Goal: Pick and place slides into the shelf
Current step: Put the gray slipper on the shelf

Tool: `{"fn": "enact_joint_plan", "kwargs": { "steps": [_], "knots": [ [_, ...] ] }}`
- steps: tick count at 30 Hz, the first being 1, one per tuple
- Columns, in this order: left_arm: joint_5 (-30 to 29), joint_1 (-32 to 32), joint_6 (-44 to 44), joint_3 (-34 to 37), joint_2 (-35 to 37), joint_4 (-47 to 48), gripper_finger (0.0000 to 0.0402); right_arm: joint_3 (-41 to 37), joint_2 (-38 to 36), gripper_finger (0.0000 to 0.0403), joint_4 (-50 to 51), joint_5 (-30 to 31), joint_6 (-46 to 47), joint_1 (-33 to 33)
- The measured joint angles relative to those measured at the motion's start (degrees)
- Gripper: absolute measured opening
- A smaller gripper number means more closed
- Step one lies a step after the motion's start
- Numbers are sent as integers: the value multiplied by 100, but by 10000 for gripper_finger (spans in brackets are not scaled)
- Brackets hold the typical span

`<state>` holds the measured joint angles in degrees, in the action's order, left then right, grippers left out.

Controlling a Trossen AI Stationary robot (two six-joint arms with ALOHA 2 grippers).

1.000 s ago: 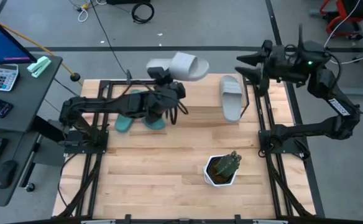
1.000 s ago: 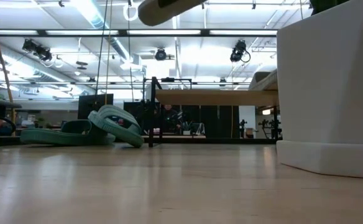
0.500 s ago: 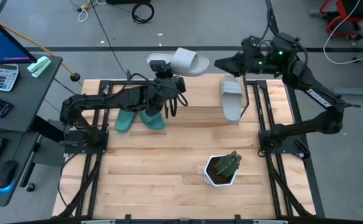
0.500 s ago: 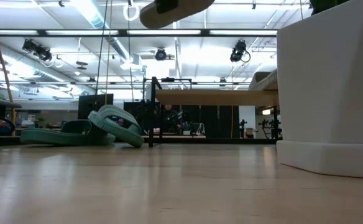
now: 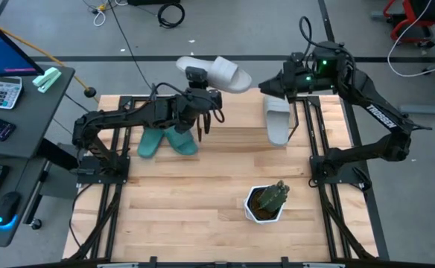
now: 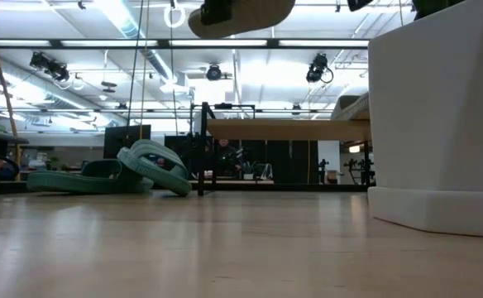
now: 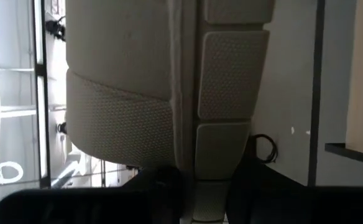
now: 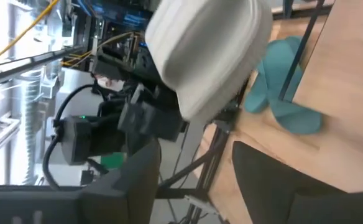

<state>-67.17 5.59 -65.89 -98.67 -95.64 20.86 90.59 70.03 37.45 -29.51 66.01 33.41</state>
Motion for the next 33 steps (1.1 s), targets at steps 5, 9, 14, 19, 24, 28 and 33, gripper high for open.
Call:
{"fn": "enact_joint_plan", "kwargs": {
  "steps": [5,9,14,19,24,28,33],
  "knots": [
    [64,-18,-189,2,0,-151,81,0,144,255,44,44,42,79],
    [97,-13,-535,2,0,-602,81,0,307,284,40,82,224,139],
    [230,1,-732,7,0,-852,80,7,413,298,-277,158,459,150],
    [458,4,-711,7,0,-898,80,0,423,290,-563,445,726,129],
    [560,22,-726,7,0,-987,80,0,453,266,-629,668,749,126],
    [709,92,-686,7,0,-983,80,0,566,239,-879,664,874,12],
    [718,140,-708,7,0,-981,80,0,716,206,-1025,505,880,-163]
  ]
}}
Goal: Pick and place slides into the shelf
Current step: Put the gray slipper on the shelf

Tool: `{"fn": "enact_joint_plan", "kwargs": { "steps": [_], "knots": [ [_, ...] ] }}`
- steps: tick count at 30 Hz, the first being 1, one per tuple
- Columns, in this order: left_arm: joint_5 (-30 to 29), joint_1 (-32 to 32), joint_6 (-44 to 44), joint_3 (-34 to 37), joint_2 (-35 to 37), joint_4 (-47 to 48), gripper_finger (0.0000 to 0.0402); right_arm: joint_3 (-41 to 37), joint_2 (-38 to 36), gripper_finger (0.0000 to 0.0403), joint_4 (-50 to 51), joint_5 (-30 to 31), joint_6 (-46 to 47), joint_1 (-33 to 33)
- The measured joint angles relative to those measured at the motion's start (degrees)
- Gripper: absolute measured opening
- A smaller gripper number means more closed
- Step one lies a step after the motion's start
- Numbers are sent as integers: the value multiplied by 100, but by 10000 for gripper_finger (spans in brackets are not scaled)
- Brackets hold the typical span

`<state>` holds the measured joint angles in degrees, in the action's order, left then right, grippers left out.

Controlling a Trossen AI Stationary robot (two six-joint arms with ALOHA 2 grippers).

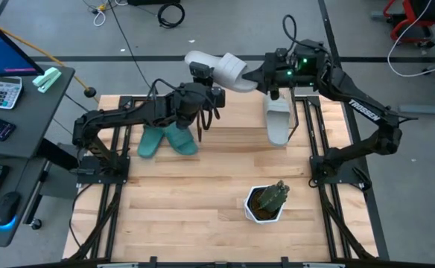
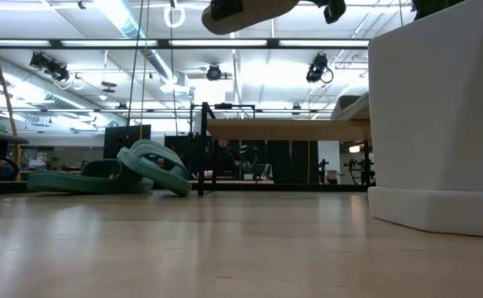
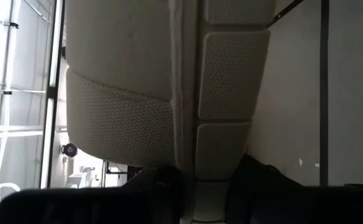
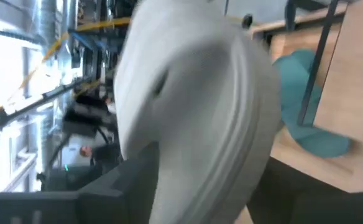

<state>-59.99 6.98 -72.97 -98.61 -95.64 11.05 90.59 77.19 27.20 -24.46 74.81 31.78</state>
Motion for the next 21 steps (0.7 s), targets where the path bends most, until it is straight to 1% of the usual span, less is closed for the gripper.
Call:
{"fn": "enact_joint_plan", "kwargs": {
  "steps": [3,5,10,11,12,13,18,21],
  "knots": [
    [-2,-2,-17,0,0,9,80,0,52,177,-55,-156,-67,-48],
    [-19,-1,17,0,0,1,80,0,50,147,-98,-160,-122,-71],
    [-43,-2,108,0,4,-23,80,0,36,48,-154,-119,-417,-73],
    [-39,-2,108,0,4,-35,80,-1,20,35,-162,-117,-499,-73],
    [-37,-2,88,-2,4,-50,87,0,14,35,-167,-113,-600,-62],
    [-37,-2,54,-2,4,-63,104,0,7,35,-168,-107,-691,-42],
    [-27,-89,22,-2,4,-195,215,-1,1,35,-190,24,-1054,-18],
    [-26,-192,-124,-2,4,-386,255,-2,-41,35,-205,70,-1303,76]
  ]
}}
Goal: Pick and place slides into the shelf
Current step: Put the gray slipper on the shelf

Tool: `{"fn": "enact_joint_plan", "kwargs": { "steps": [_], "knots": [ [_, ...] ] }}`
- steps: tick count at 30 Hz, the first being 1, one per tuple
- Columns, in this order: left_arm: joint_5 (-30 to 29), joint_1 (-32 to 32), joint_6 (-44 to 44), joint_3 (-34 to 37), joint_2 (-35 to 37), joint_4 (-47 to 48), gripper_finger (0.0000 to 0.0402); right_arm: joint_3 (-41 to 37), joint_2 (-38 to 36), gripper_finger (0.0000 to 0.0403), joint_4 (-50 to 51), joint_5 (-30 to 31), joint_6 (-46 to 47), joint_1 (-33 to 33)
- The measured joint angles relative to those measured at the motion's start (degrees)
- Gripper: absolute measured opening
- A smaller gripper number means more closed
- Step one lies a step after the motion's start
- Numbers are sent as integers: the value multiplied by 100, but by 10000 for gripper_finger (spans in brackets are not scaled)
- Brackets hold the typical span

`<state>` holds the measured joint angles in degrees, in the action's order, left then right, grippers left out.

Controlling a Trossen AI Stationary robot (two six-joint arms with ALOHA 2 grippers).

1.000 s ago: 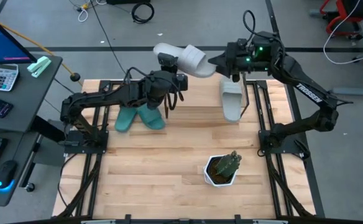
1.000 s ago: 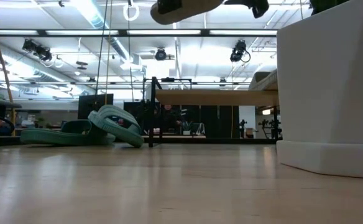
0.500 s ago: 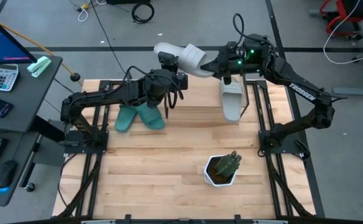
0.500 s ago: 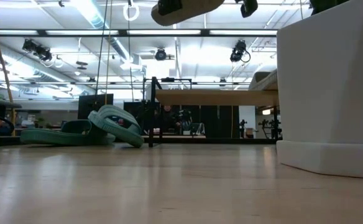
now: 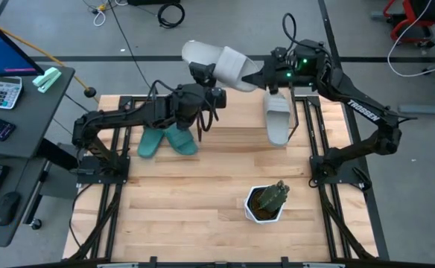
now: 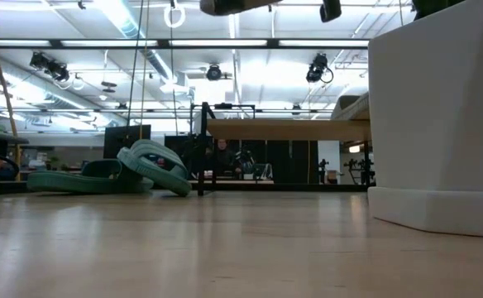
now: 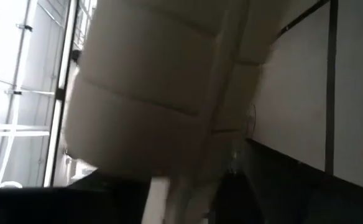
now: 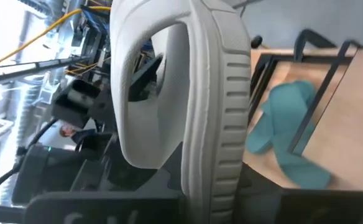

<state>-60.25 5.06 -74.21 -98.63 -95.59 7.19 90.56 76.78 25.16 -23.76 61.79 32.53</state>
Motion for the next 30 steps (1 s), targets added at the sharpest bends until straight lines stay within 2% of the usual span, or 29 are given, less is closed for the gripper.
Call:
{"fn": "enact_joint_plan", "kwargs": {
  "steps": [3,8,12,18,21,23,27,30],
  "knots": [
    [-82,-85,-14,0,0,-49,273,2,-74,35,52,41,-300,168],
    [-232,-172,42,0,0,-44,269,2,-259,35,398,-26,-917,537],
    [-318,-250,234,0,43,7,258,2,-464,35,1276,-326,-1695,795],
    [-295,-337,702,0,291,67,250,2,-784,35,2589,-351,-2909,874],
    [-80,-363,1276,-132,455,559,249,2,-952,35,2837,-336,-3275,872],
    [296,-387,2093,-424,519,1198,249,2,-1054,35,2927,-340,-3361,872],
    [1921,-263,4158,-1397,514,2756,249,2,-1206,35,2928,-331,-3491,872],
    [2998,9,5070,-1890,494,3455,246,2,-1283,35,2929,-420,-3622,872]
  ]
}}
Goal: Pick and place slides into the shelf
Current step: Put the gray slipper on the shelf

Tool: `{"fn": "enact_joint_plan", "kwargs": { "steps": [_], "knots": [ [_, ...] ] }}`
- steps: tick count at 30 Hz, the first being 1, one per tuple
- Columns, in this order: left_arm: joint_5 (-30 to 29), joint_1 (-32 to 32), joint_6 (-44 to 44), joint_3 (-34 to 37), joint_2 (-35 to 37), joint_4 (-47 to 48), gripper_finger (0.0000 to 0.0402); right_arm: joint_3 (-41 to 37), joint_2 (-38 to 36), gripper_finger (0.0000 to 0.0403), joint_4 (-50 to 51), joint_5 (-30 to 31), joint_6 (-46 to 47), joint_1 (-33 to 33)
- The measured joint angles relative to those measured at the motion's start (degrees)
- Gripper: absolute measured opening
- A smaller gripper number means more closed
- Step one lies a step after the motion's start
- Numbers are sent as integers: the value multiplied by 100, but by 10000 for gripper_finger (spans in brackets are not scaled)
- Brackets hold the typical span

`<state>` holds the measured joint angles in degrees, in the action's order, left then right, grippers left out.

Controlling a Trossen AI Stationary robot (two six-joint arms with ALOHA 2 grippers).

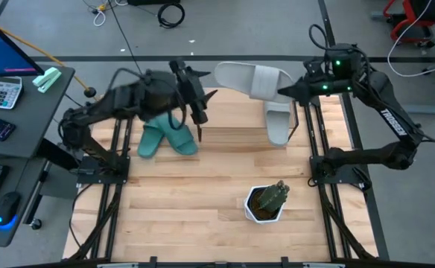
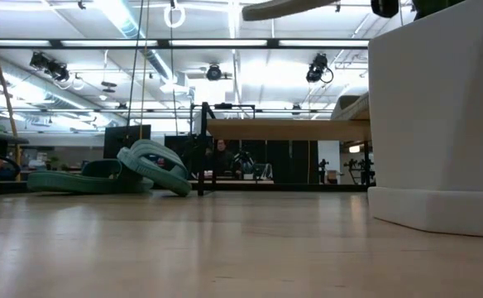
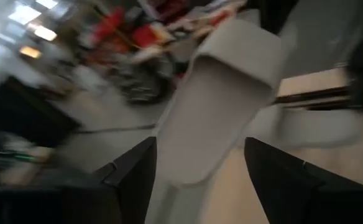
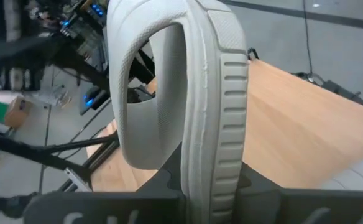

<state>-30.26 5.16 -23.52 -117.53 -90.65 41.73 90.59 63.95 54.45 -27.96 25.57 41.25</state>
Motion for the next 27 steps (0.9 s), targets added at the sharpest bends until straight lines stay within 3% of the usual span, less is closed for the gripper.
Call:
{"fn": "enact_joint_plan", "kwargs": {
  "steps": [8,15,20,23,27],
  "knots": [
    [3417,1041,1468,-530,-19,1138,233,0,12,35,234,-733,-674,-77],
    [5183,1552,2339,-536,-28,1168,234,0,90,35,1249,-753,-1606,-319],
    [6727,1725,3218,-493,-241,1258,235,0,180,35,1304,-769,-2017,-664],
    [7223,1679,3533,-491,-412,1297,232,0,254,35,1306,-772,-2085,-884],
    [7269,1595,3636,-491,-680,1630,233,0,358,35,1306,-764,-2118,-1188]
  ]
}}
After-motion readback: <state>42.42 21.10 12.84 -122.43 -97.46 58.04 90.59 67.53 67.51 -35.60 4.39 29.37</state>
